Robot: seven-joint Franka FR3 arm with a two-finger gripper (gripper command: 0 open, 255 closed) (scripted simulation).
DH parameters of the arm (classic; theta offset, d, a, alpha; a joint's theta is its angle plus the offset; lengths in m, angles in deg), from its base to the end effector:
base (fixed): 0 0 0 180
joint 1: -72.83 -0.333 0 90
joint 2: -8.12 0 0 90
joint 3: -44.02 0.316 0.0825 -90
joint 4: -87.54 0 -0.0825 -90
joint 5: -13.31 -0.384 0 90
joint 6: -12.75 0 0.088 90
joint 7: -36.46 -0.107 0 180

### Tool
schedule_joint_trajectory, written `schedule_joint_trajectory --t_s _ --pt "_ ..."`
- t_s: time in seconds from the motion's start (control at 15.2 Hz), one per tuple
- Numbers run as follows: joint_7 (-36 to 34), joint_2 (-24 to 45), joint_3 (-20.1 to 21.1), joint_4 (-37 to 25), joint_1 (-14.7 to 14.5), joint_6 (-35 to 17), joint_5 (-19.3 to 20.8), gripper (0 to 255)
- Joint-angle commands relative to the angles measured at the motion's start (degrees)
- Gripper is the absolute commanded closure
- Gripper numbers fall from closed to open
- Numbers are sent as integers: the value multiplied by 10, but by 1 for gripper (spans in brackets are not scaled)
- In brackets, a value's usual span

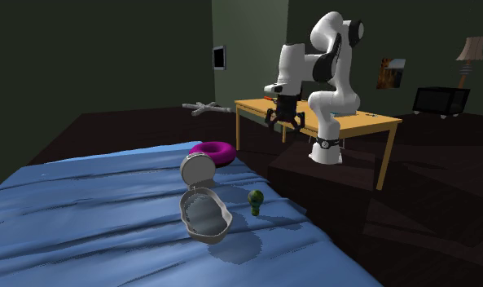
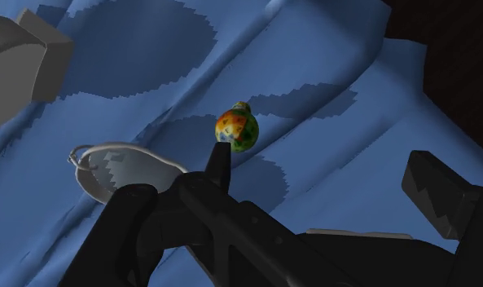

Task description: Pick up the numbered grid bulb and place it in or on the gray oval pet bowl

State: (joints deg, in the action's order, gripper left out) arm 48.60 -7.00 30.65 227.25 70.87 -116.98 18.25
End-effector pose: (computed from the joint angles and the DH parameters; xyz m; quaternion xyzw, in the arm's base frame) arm 0.4483 -0.0937 0.4075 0.9985 0.0351 0.0405 0.0125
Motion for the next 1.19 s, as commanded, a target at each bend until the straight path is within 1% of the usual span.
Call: schedule_joint_trajectory --t_s 0.0,0.26,0.53,0.79,0.99,1.12 --pt "26 49 -11 -13 -3 -31 -11 0" --pt "81 142 -26 -46 -5 -79 -46 0" --pt "139 238 -26 -91 3 -115 -89 0" --pt "192 332 -13 -147 22 -139 -128 0" --pt "223 402 2 -196 41 -150 -149 0" --pt "230 423 7 -208 46 -157 -154 0"
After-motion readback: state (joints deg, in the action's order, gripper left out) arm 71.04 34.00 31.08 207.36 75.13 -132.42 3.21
